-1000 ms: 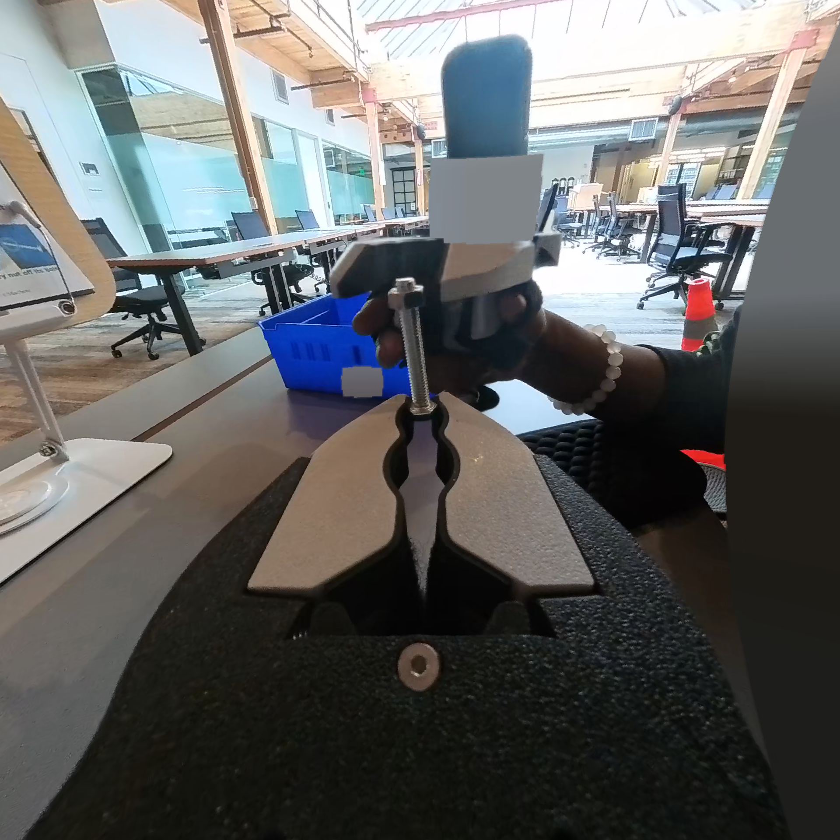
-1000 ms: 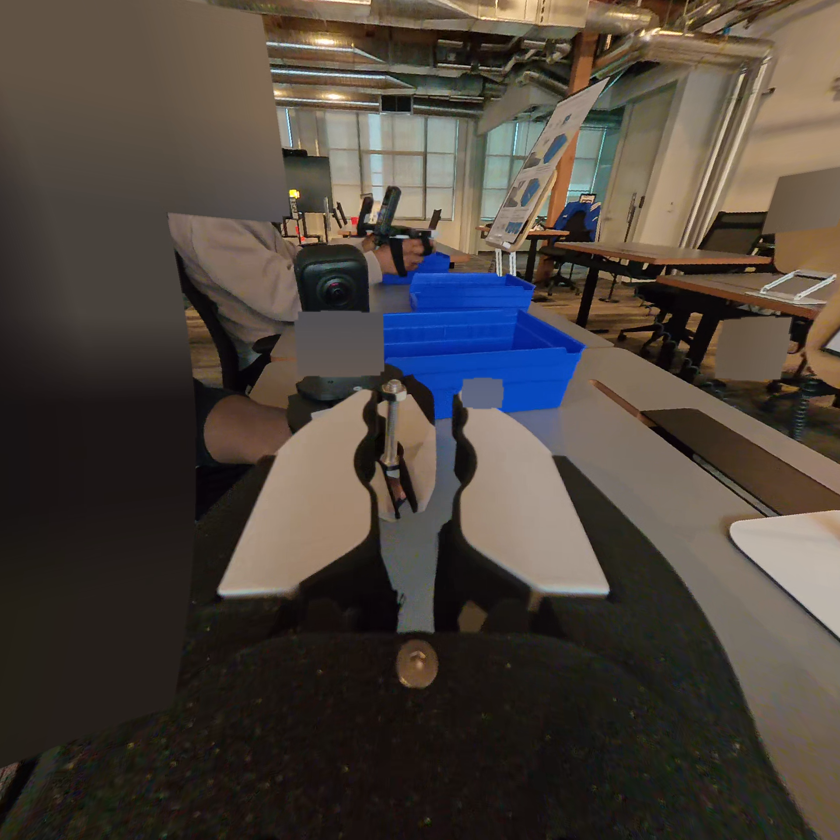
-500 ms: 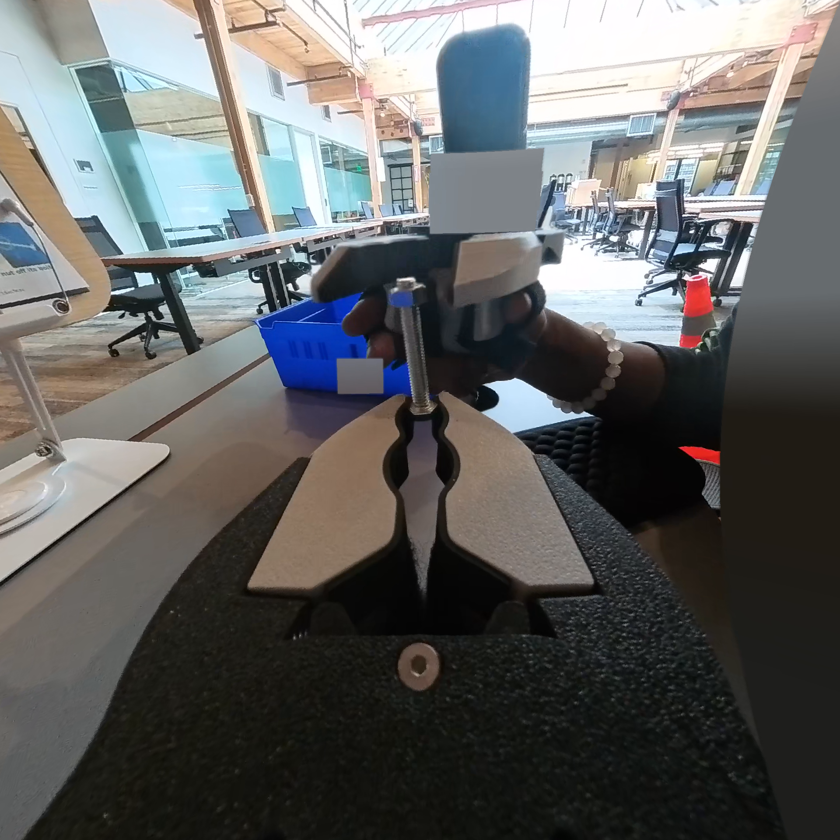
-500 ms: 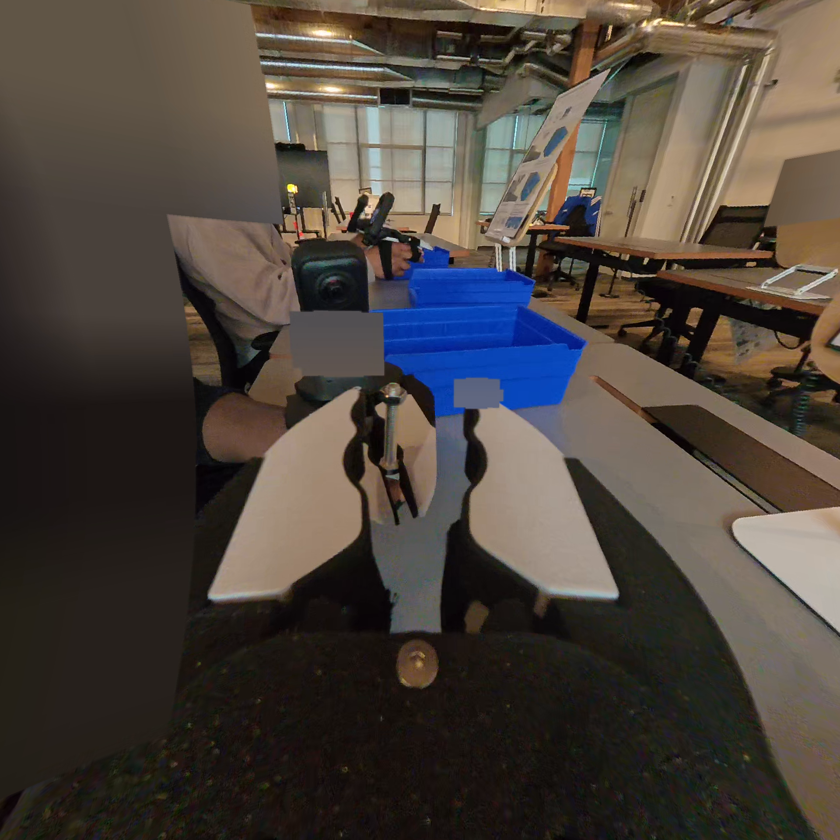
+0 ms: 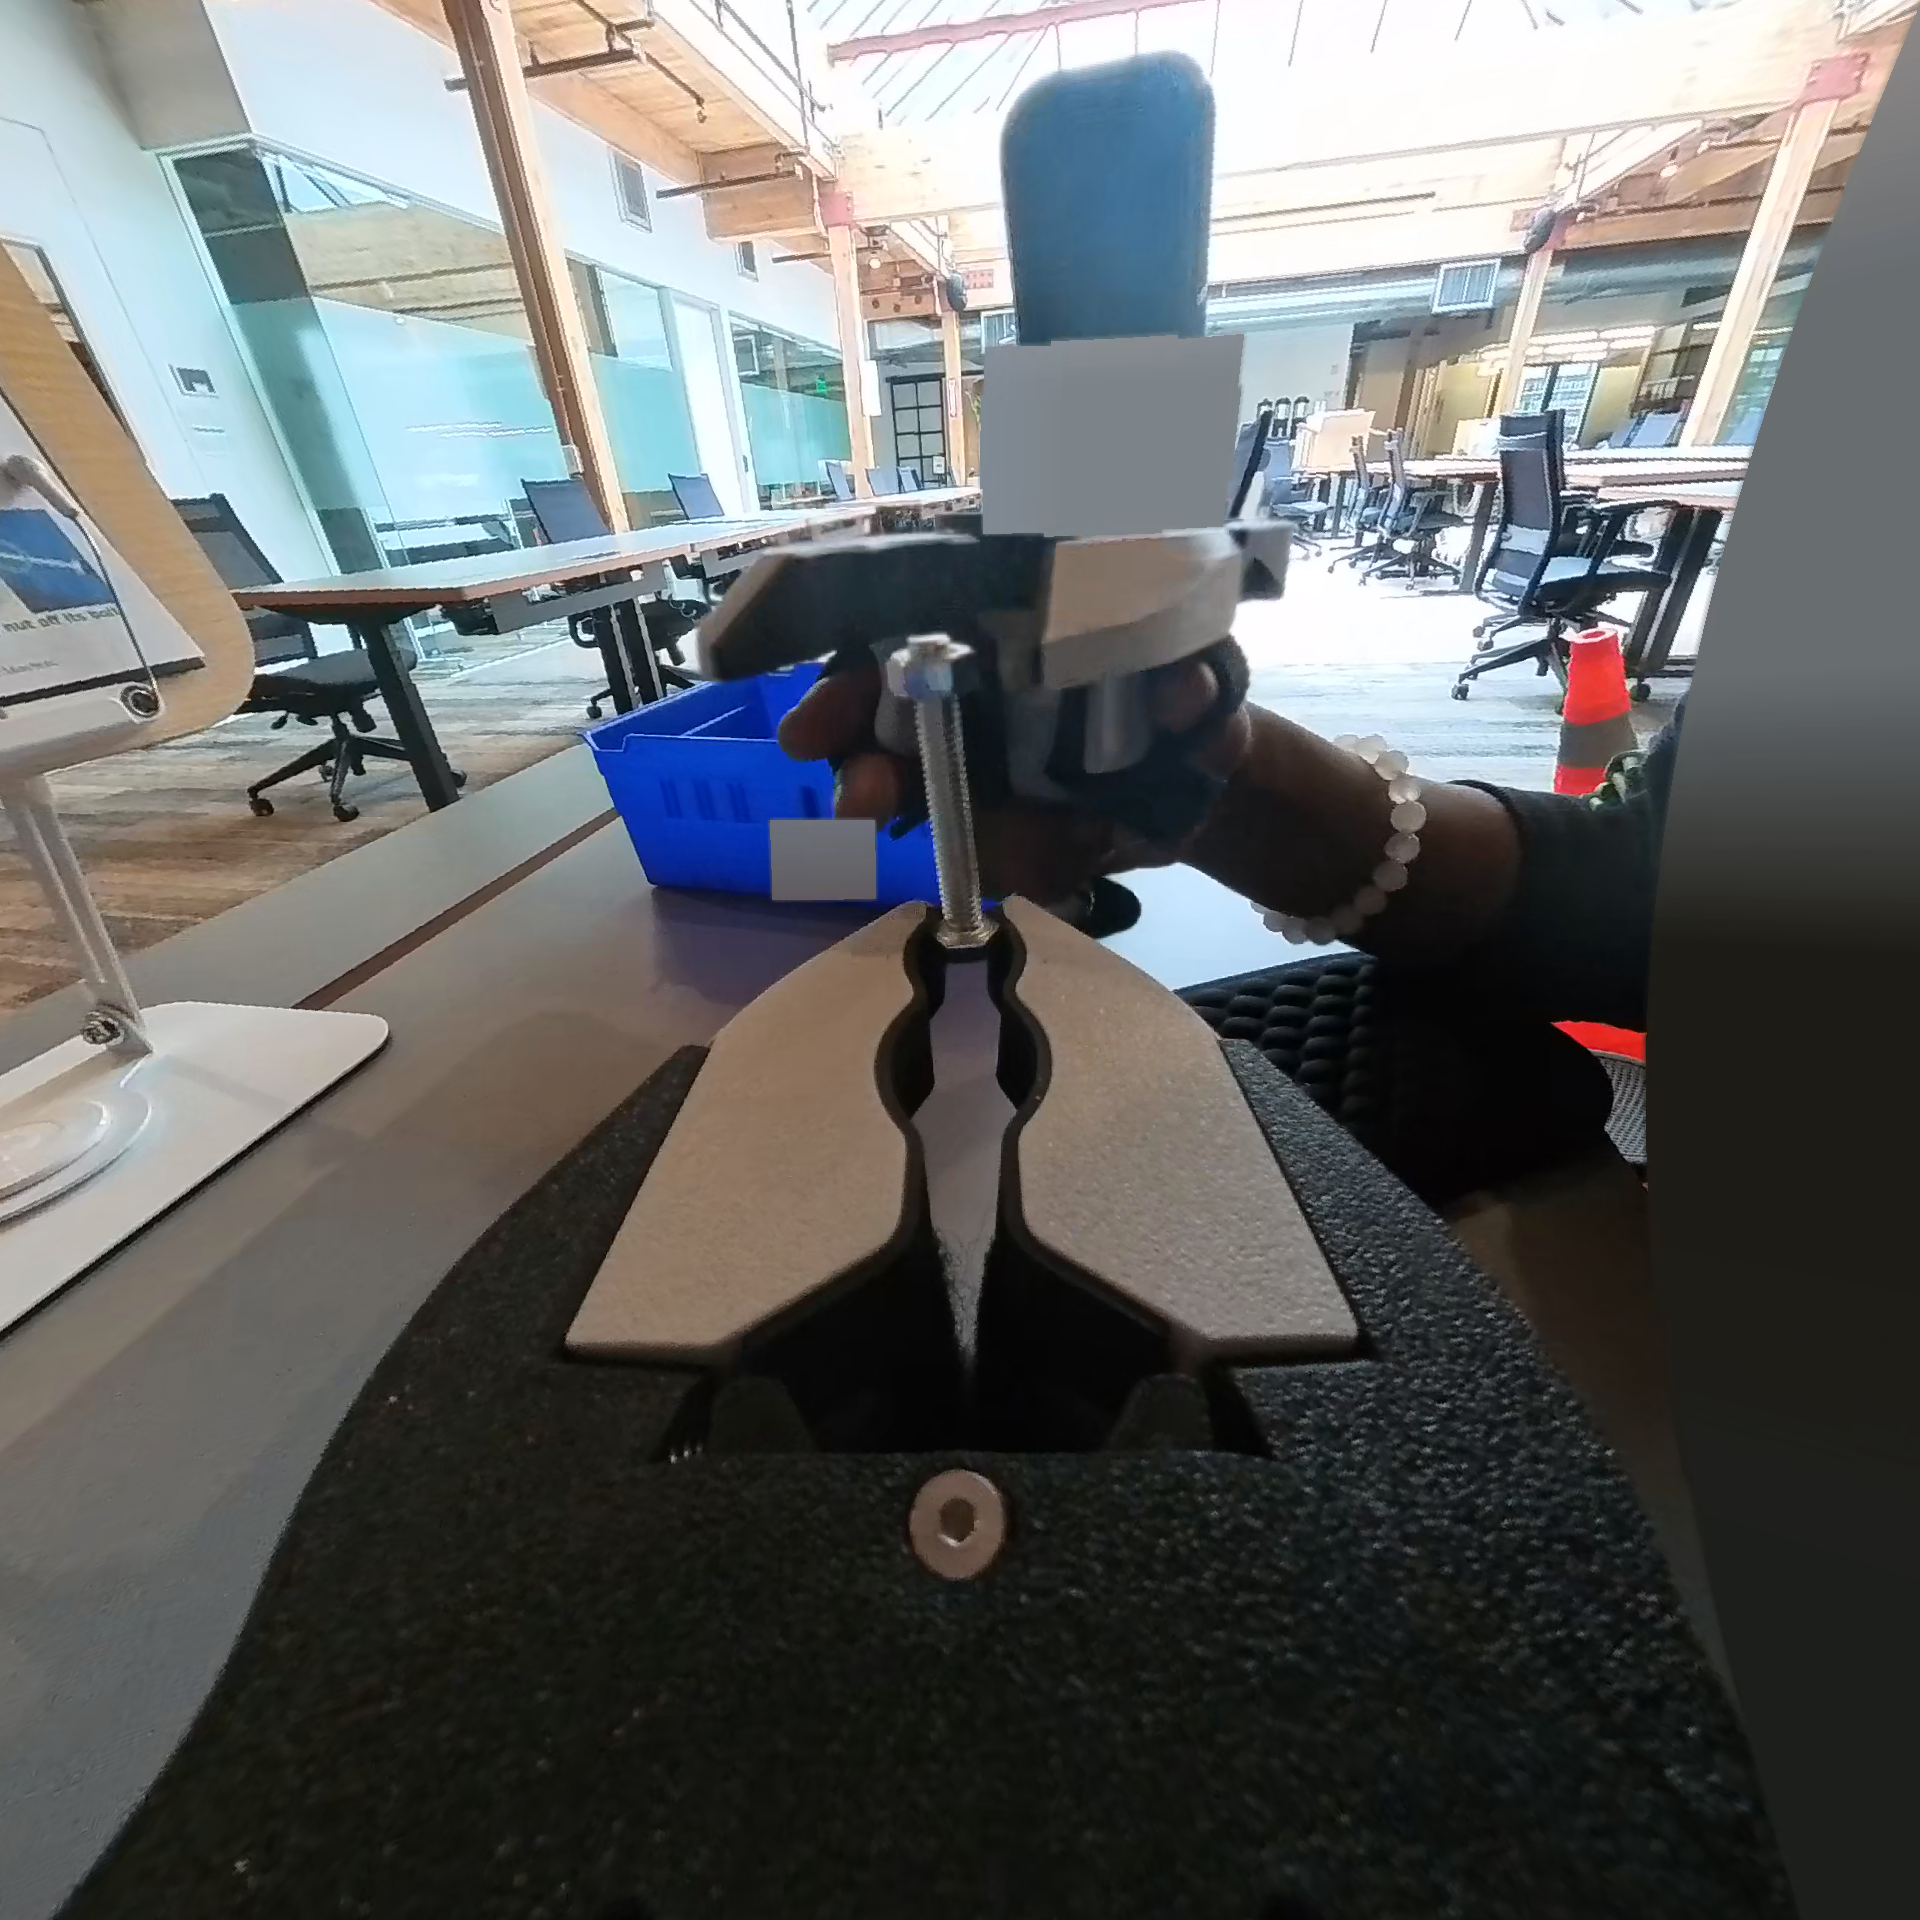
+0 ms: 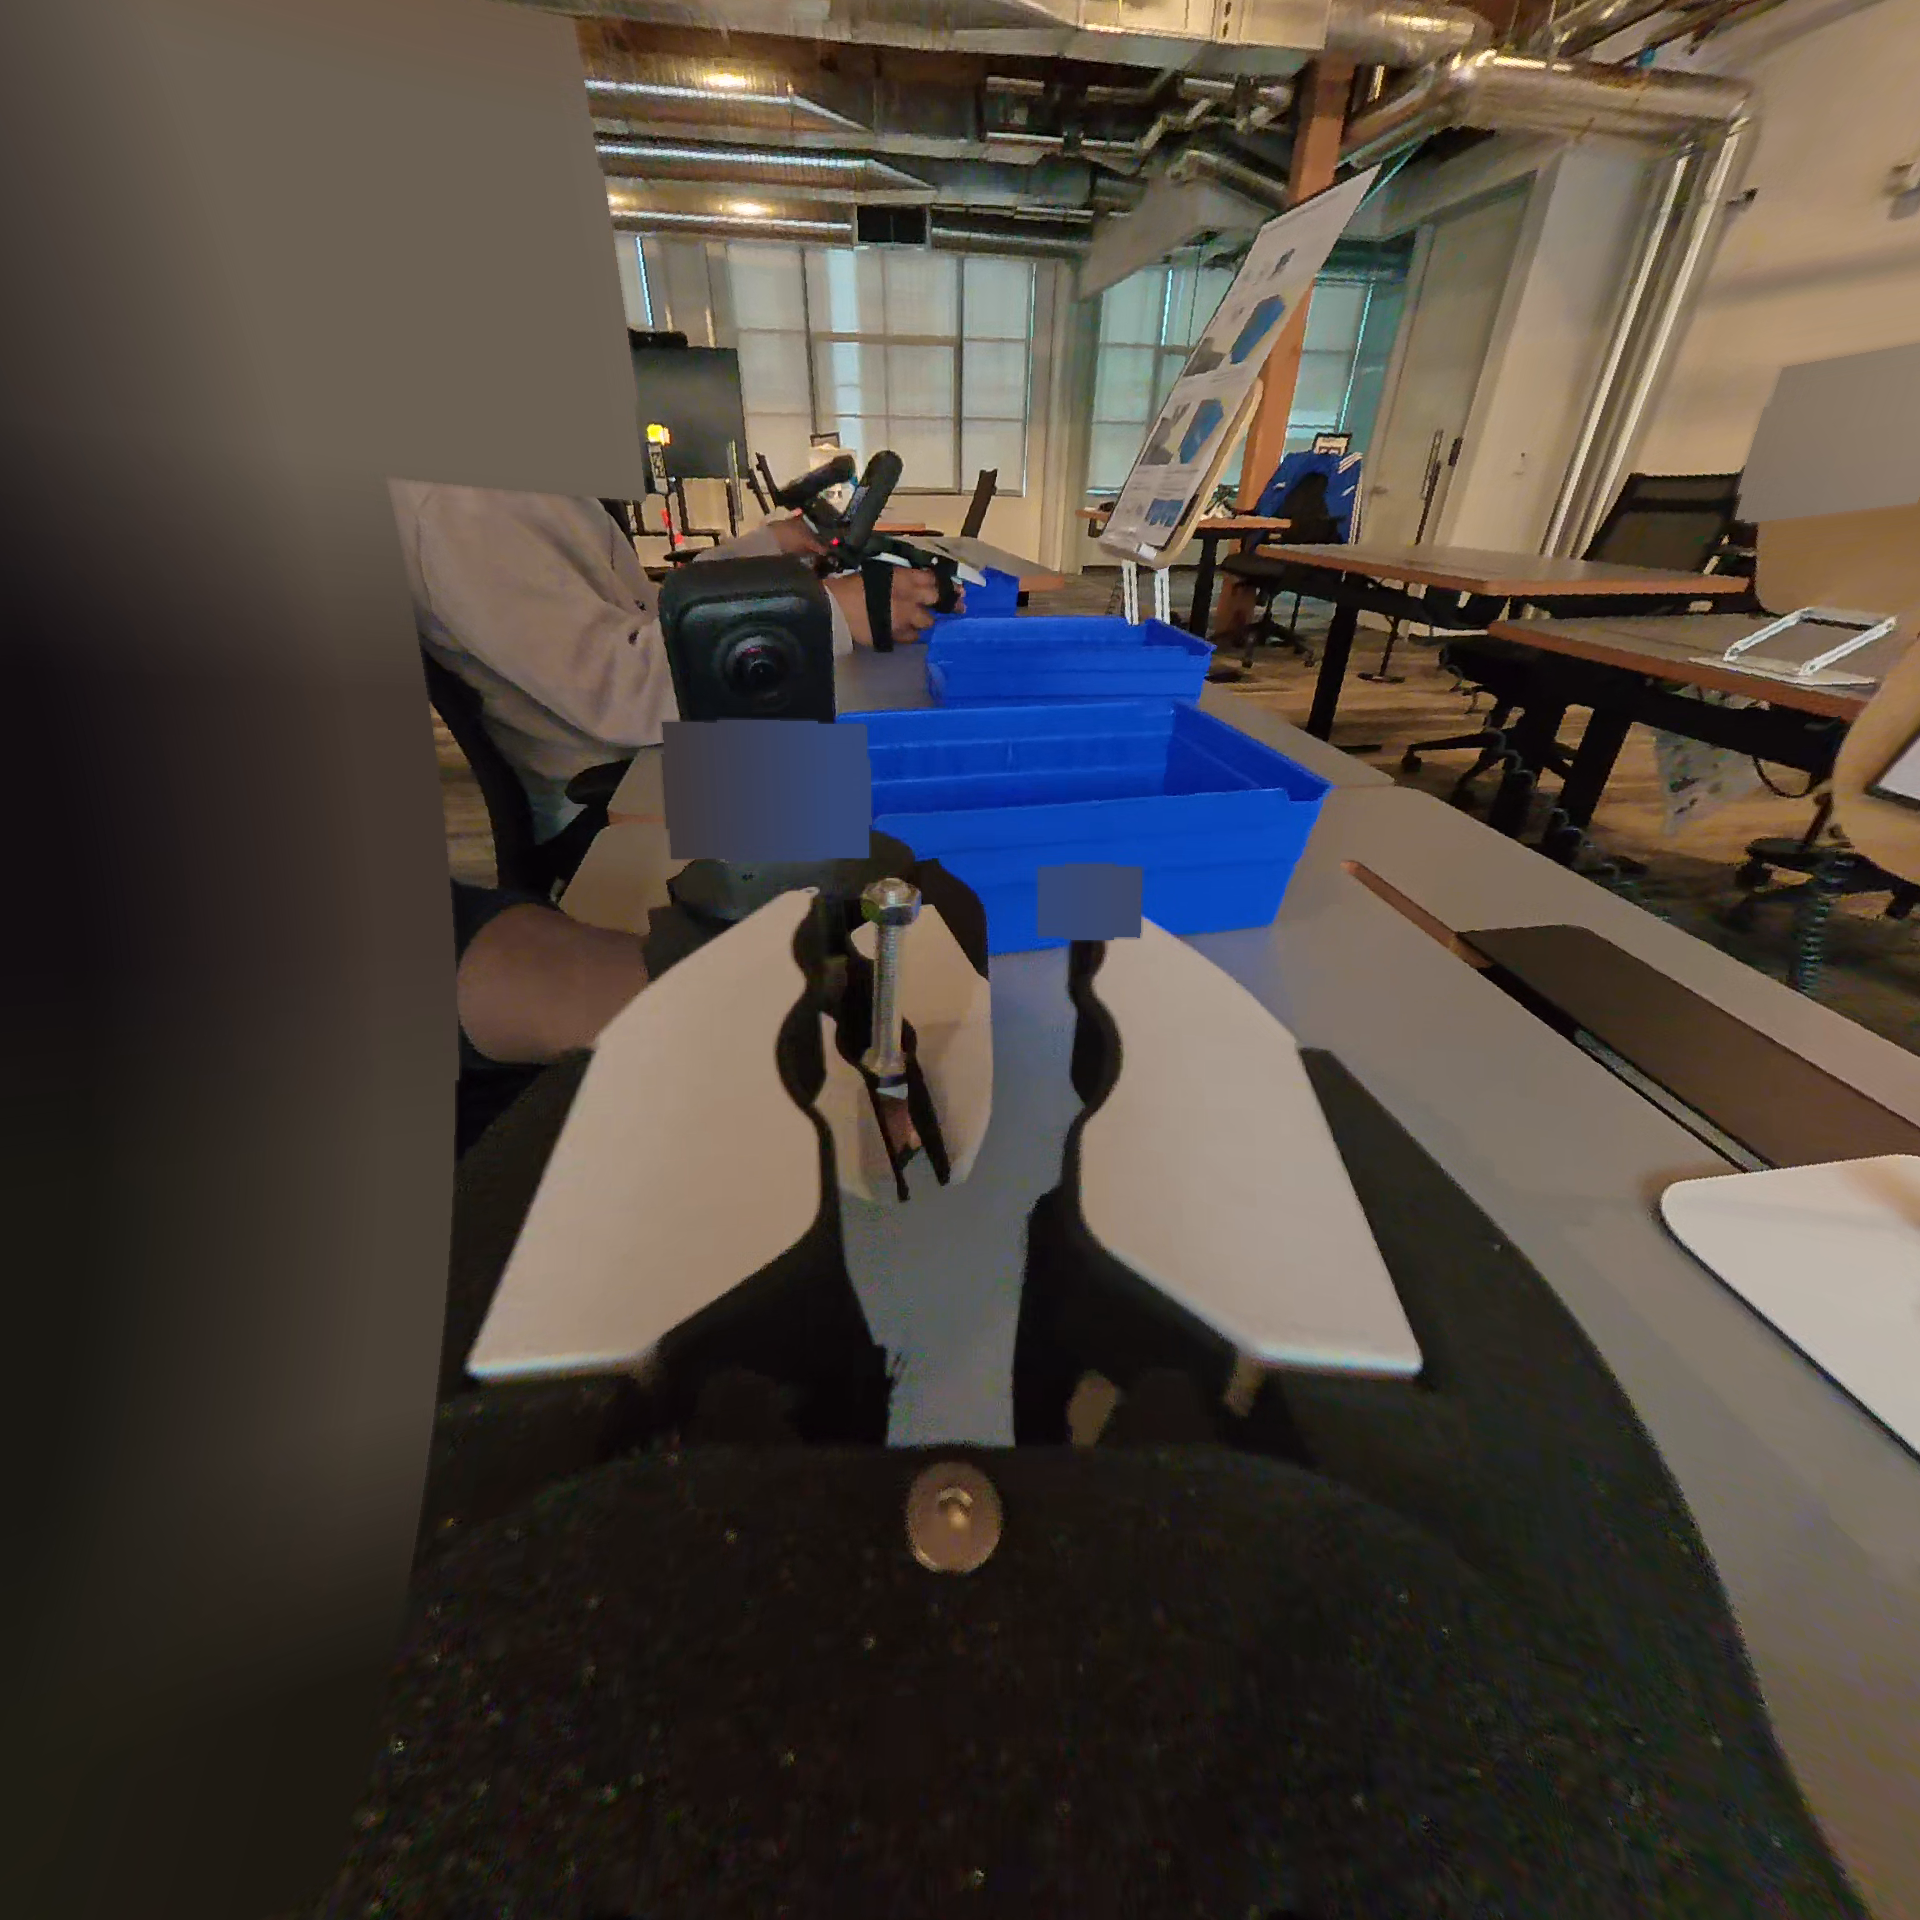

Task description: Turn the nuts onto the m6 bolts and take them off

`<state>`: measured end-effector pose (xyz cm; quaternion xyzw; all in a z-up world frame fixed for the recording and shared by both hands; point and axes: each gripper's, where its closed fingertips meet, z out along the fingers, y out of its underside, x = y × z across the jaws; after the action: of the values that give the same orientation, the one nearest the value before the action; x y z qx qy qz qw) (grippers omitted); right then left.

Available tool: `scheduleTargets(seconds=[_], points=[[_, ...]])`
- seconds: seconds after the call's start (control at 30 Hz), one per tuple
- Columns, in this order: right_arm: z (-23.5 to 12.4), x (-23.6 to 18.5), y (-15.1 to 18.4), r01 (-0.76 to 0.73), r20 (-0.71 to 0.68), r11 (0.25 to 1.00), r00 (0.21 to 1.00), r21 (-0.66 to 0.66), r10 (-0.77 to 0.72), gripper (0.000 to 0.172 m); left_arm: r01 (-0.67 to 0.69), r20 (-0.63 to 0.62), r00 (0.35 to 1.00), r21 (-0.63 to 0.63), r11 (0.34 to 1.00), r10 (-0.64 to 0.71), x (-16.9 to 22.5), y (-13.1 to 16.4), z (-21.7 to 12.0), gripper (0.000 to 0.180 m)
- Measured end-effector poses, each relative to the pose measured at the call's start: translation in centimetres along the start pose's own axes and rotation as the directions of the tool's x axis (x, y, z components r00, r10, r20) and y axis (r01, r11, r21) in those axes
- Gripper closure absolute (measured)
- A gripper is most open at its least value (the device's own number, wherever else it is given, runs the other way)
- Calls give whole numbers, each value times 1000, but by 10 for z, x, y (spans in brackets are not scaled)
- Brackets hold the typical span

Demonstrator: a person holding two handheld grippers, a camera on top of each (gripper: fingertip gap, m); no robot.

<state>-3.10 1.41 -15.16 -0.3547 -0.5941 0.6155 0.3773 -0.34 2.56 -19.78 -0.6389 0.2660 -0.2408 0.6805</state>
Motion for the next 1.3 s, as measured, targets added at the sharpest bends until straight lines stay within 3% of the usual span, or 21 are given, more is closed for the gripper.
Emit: scheduleTargets(seconds=[0.1, 0.33, 0.57, 0.77, 0.83, 0.97, 1.03, 1.23, 1.3], points=[[2, 1, 2, -5, -14, 1000, 1000, -5, 5, 124, -3, -2, 1000, -3, 1000, 3, 1, 0, 0, 173], [-10, 10, -5, 2, -42, 1000, 999, 31, -1, 159, 0, 4, 1000, 5, 1000, 0, -1, -1, -1, 173], [1, 2, 0, -5, -19, 1000, 1000, 4, 5, 126, -2, 3, 1000, -1, 1000, 2, 0, 0, 0, 173], [-9, 11, -5, 1, -51, 1000, 999, 29, 0, 154, -2, 6, 1000, 3, 1000, 2, -1, -1, 0, 173], [-9, 10, -6, 2, -46, 999, 999, 36, -1, 155, -1, 5, 1000, 2, 1000, 1, -1, 0, 0, 173], [-2, 1, -5, 1, -8, 1000, 1000, 26, 0, 133, -1, 2, 1000, -2, 1000, 1, 0, 1, 0, 173], [0, 0, -3, 6, -10, 1000, 1000, 14, -5, 130, -2, 1, 1000, -2, 1000, 2, 0, 1, 1, 173], [-10, 11, -6, 12, -54, 999, 998, 34, -11, 158, 0, 7, 1000, 4, 1000, 0, -1, -1, 0, 173], [-9, 8, -8, 5, -37, 999, 999, 45, -3, 156, 0, 6, 1000, 2, 1000, 0, -1, 0, 0, 173]])
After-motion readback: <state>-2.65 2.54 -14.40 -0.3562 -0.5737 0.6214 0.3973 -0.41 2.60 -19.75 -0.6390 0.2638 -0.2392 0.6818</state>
